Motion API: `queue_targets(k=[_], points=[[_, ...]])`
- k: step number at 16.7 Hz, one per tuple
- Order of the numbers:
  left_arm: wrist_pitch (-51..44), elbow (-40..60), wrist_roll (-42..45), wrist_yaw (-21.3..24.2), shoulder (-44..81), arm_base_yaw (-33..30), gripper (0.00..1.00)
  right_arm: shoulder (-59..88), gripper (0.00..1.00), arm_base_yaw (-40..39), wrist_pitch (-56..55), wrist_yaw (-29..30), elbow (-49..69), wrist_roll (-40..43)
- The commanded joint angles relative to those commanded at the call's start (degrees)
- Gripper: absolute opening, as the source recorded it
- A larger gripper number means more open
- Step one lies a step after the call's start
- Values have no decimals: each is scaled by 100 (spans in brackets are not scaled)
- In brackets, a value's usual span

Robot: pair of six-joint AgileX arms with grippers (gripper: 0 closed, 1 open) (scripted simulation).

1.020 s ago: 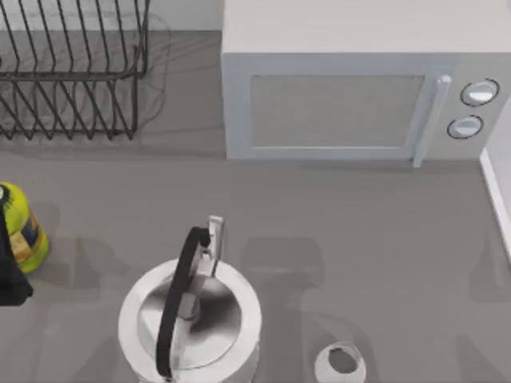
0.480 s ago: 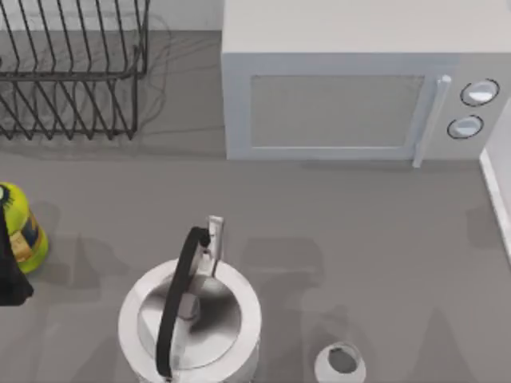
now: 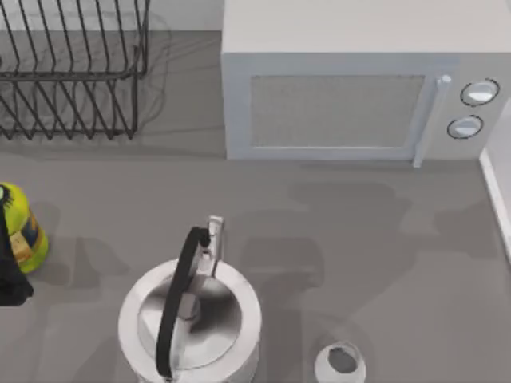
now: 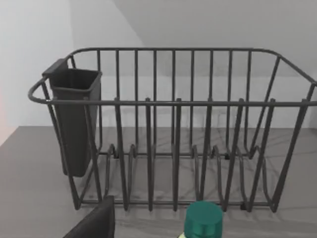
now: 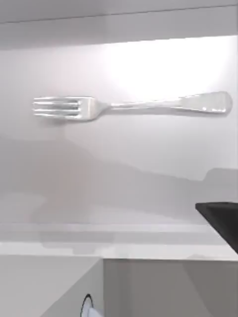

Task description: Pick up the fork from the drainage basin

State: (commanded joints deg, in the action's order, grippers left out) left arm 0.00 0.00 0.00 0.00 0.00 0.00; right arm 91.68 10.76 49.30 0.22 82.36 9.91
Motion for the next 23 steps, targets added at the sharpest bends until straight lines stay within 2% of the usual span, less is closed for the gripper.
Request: queue_targets(k=[5, 10, 18, 23], points=[[0, 0, 0, 0, 0, 0, 100, 2900, 100, 314, 1439, 6, 2507, 289], [0, 0, 0, 0, 0, 0, 100, 4604, 100, 506, 2320, 10, 3985, 466], [0, 0, 0, 0, 0, 0, 100, 4909, 100, 509, 2456, 12, 4221, 494], [0, 0, 0, 0, 0, 0, 100, 5306, 100, 517, 1479, 17, 3656, 488]])
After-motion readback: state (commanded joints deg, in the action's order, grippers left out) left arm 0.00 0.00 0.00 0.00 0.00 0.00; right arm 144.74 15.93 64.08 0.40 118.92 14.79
